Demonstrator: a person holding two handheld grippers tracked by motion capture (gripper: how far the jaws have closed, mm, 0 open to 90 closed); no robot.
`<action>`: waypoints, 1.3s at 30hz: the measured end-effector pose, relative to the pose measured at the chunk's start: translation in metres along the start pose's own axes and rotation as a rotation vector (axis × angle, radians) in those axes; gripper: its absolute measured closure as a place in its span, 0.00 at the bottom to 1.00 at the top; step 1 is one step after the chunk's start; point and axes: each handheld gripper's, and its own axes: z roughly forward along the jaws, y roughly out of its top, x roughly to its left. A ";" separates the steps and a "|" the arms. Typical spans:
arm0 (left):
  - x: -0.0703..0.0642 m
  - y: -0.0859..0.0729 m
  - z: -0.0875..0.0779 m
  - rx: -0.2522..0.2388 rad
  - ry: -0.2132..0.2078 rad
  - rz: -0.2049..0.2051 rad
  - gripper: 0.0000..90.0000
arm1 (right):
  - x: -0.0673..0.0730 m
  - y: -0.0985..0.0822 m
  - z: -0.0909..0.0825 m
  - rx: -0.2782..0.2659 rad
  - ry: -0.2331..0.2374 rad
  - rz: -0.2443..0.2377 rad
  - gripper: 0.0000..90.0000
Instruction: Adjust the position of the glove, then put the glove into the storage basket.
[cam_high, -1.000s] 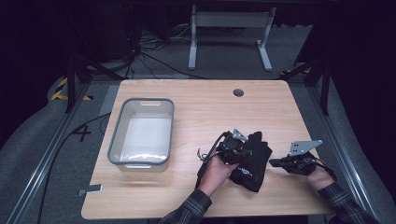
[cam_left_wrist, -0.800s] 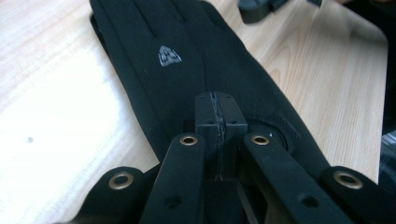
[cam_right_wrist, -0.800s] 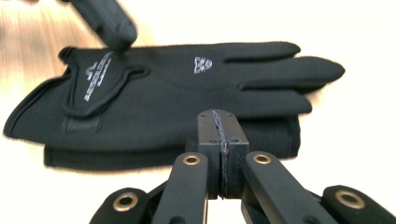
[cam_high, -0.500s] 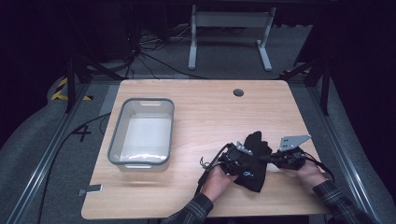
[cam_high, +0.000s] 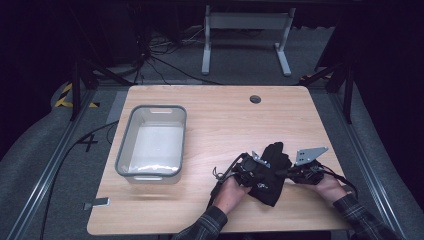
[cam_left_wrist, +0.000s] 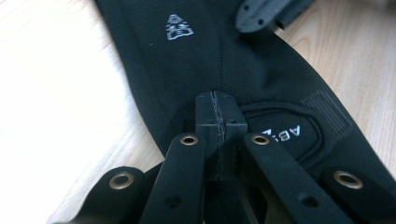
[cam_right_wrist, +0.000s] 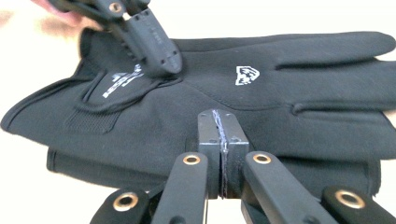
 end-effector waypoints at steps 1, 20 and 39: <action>0.003 -0.002 -0.003 0.006 0.008 -0.004 1.00 | 0.002 0.002 0.003 -0.002 0.011 -0.002 1.00; 0.020 -0.021 -0.033 0.044 0.045 -0.019 0.97 | 0.022 0.024 0.025 -0.022 0.071 -0.058 1.00; 0.031 0.008 -0.037 0.023 0.010 0.053 0.39 | 0.004 -0.031 -0.035 -0.038 -0.133 0.069 0.50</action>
